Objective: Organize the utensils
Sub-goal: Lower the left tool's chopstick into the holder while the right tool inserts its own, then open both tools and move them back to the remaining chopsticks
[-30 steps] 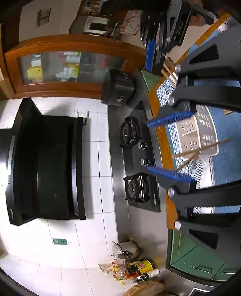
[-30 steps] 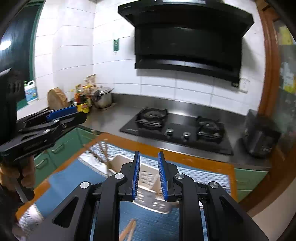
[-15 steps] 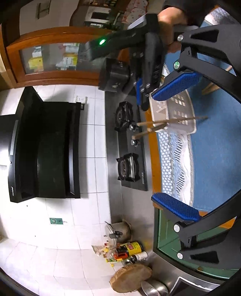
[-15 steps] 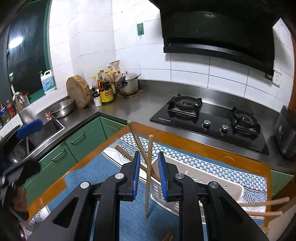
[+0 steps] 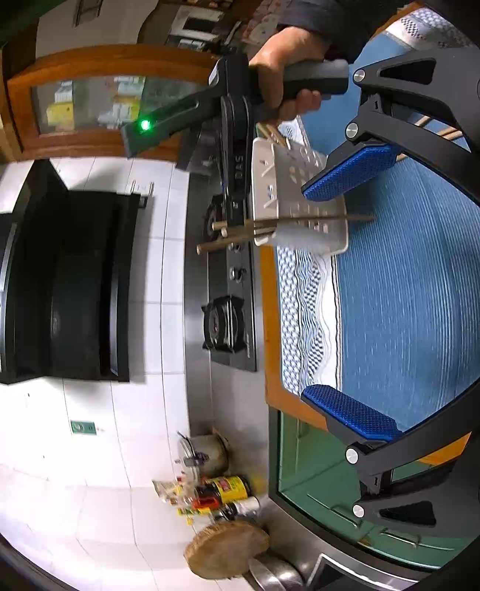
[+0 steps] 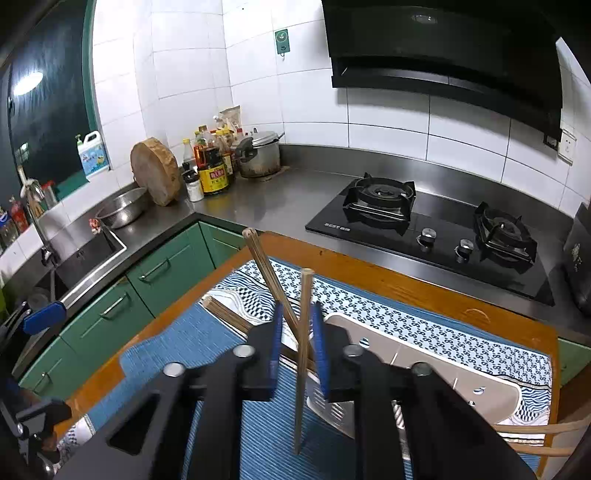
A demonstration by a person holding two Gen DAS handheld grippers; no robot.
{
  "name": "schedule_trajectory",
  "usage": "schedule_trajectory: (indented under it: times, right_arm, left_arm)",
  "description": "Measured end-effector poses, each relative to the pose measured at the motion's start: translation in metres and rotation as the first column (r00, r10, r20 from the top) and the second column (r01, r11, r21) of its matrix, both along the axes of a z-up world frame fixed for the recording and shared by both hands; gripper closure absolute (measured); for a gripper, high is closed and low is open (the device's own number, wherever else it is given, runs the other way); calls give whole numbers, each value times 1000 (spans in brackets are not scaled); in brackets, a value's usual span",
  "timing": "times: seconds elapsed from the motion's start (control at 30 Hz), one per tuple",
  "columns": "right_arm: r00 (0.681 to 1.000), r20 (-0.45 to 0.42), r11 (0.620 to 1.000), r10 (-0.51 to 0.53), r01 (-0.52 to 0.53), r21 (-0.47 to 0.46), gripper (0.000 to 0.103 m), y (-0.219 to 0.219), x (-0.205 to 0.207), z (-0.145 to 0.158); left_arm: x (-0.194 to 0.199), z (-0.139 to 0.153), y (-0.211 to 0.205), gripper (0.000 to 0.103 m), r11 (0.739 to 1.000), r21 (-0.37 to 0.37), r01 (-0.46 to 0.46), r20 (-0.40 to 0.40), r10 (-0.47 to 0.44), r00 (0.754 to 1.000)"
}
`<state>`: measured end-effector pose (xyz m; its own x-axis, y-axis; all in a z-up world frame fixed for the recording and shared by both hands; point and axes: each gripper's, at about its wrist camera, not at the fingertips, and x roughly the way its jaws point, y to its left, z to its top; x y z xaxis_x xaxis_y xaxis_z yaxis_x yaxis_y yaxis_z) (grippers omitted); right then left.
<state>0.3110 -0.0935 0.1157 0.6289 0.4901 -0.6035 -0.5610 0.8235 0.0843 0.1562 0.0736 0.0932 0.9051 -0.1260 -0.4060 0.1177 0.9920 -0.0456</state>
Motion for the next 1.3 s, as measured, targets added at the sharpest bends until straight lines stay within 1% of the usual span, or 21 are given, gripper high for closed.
schedule_trajectory:
  times: [0.13,0.23,0.4,0.43,0.53,0.6,0.7,0.8,0.9,1.0,1.07,1.2,1.3]
  right_arm:
    - [1000,-2,1000,-6,6,3,96,0,-4,4]
    - [1000,14,1000,-6,6,10,96,-3,-13,19]
    - [995,100,999,-4,0,40,96,-14,-37,68]
    - [992,129,999,-8,2,45,96,-17,-41,83]
    - [979,200,998,-33,23,51,96,-23,-49,113]
    - [968,244,997,-61,50,53,96,-26,-49,131]
    - [955,280,994,-99,84,67,96,-30,-43,144]
    - [949,292,992,-121,106,66,96,-30,-34,143]
    - [953,274,992,-125,117,47,96,-26,-24,128]
    - [963,242,993,-120,118,23,96,-23,-15,108]
    - [965,233,992,-122,122,14,96,-22,-15,100]
    - [966,224,992,-126,126,11,87,-28,-27,96]
    - [965,228,992,-128,129,12,84,-39,-49,96]
  left_arm:
    - [-3,-6,5,5,999,-4,-37,0,37,999]
    - [0,-12,4,5,999,3,-38,-30,38,999]
    - [1,-26,-7,5,998,60,-5,-69,9,998]
    - [0,-29,-9,5,998,64,3,-82,2,997]
    - [0,-39,-11,5,999,34,29,-122,-25,992]
    - [-1,-43,-13,5,999,29,37,-135,-33,990]
    - [-1,-47,-15,5,999,28,38,-147,-33,989]
    - [0,-51,-20,5,998,43,44,-158,-37,987]
    - [0,-57,-22,5,997,38,62,-181,-54,982]
    - [-1,-61,-25,5,997,37,69,-198,-60,978]
    - [-2,-64,-27,5,996,36,77,-209,-68,976]
    - [-9,-64,-31,5,996,54,68,-205,-56,977]
    - [-15,-60,-33,5,996,61,70,-197,-56,979]
